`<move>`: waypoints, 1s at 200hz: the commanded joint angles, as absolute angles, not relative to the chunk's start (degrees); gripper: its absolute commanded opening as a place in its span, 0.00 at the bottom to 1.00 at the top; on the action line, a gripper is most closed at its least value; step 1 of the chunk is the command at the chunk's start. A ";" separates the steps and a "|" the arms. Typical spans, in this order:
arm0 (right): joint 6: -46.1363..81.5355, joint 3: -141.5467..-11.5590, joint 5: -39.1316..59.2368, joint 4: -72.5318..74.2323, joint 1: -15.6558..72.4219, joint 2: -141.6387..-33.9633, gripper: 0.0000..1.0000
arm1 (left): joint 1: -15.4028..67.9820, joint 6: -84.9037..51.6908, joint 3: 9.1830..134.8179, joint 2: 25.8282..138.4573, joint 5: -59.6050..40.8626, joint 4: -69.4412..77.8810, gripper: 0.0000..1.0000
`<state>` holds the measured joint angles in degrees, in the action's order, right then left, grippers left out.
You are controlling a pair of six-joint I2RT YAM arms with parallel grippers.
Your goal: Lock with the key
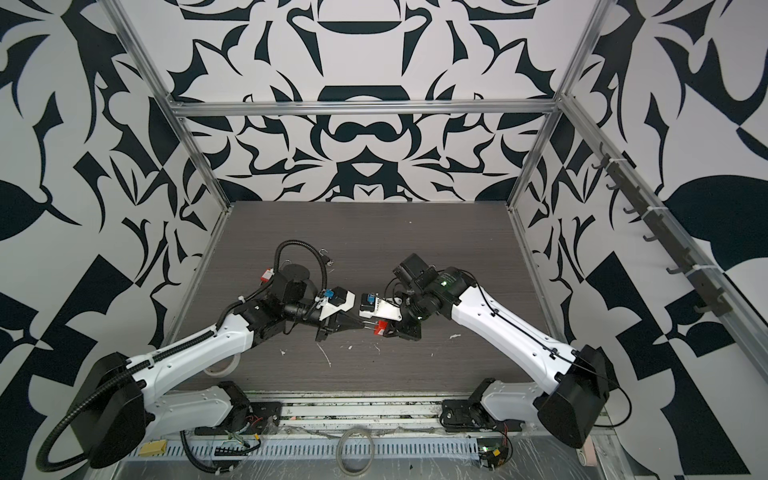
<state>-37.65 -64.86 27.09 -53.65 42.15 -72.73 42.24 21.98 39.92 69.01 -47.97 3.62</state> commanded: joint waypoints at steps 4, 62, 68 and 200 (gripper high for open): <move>-36.74 -69.27 34.68 -41.91 43.24 -72.11 0.10 | 44.32 20.45 39.18 69.88 -48.97 9.10 0.00; -37.60 -68.73 30.00 -47.14 43.16 -69.27 0.36 | 41.63 17.05 39.70 69.42 -50.91 11.75 0.00; -37.87 -68.73 29.17 -48.33 43.18 -68.89 0.41 | 40.99 16.27 39.56 69.26 -51.50 12.57 0.00; -36.09 -81.73 16.16 -71.54 43.12 -66.40 0.70 | 39.46 11.04 37.23 66.02 -53.21 21.67 0.00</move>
<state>-36.16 -79.13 20.56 -67.31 42.96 -66.28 39.70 12.80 38.59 67.90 -51.68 17.39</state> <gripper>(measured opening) 0.704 0.071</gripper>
